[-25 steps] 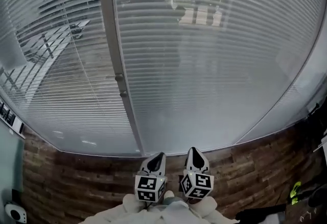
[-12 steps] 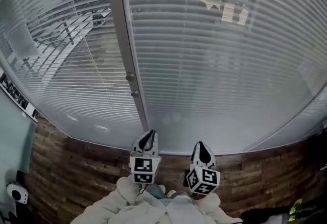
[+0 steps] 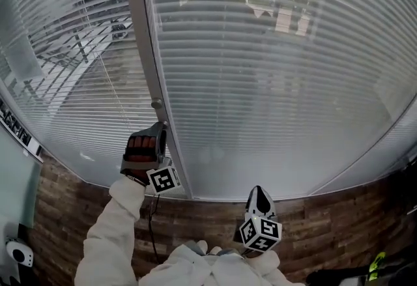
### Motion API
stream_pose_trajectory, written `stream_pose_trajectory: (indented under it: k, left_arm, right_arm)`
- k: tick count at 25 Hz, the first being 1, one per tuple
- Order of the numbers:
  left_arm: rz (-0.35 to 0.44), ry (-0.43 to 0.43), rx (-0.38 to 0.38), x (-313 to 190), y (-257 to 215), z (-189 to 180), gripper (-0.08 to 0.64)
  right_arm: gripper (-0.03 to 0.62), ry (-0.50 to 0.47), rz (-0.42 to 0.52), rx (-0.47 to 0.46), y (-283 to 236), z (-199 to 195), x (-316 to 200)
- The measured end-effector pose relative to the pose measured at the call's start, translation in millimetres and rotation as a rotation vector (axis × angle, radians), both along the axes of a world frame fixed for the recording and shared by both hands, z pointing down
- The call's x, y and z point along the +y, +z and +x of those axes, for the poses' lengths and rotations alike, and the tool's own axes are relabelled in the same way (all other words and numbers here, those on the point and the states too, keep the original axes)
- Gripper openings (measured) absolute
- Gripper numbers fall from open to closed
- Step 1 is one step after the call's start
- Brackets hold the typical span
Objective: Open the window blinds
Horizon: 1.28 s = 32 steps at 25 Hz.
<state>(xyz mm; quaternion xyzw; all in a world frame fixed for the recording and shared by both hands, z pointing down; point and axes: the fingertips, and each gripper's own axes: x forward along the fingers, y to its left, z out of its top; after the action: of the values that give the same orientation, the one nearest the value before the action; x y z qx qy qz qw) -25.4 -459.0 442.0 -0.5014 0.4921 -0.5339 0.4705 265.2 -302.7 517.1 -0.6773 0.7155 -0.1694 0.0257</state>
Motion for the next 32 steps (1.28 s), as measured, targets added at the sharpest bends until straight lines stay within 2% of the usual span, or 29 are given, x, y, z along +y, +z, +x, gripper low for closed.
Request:
stream_pose_trajectory:
  k: [4, 5, 9, 11, 13, 15, 17, 21, 23, 32]
  left_arm:
    - [0.009, 0.004, 0.012, -5.6, 0.3, 7.5, 0.179]
    - [0.016, -0.001, 0.022, -6.3, -1.4, 8.3, 0.147]
    - [0.035, -0.004, 0.048, -6.3, -1.9, 8.4, 0.126]
    - [0.028, 0.002, 0.104, -6.2, -3.7, 8.8, 0.126]
    - [0.021, 0.008, 0.197, -6.7, -5.8, 8.4, 0.126]
    - [0.019, 0.006, 0.305, -6.9, -7.6, 7.0, 0.124]
    - [0.014, -0.007, 0.451, -7.8, -8.3, 4.8, 0.124]
    - [-0.015, -0.049, 0.832, -9.9, -9.8, -1.1, 0.124]
    - [-0.024, -0.074, 0.992, -9.5, -12.1, -3.5, 0.124]
    - [-0.049, -0.136, 1.614, -5.1, -16.2, -10.6, 0.123]
  right_arm:
    - [0.014, 0.032, 0.002, -0.007, 0.0, 16.0, 4.4]
    - [0.014, 0.041, 0.004, -0.009, -0.5, 19.9, 5.1]
    - [0.014, 0.058, 0.006, -0.011, -1.6, 29.0, 8.3]
    - [0.014, 0.057, 0.004, -0.010, -1.6, 30.1, 9.8]
    - [0.014, 0.054, 0.003, -0.009, -1.7, 29.7, 11.3]
    - [0.014, 0.052, 0.004, -0.006, -2.2, 29.1, 12.2]
    - [0.014, 0.052, 0.003, -0.004, -2.2, 29.7, 12.9]
    - [0.014, 0.053, -0.001, -0.002, -1.1, 31.3, 12.9]
    - [0.014, 0.048, -0.001, -0.003, -0.8, 29.8, 12.2]
    - [0.014, 0.019, -0.003, -0.018, 2.7, 20.4, 6.6]
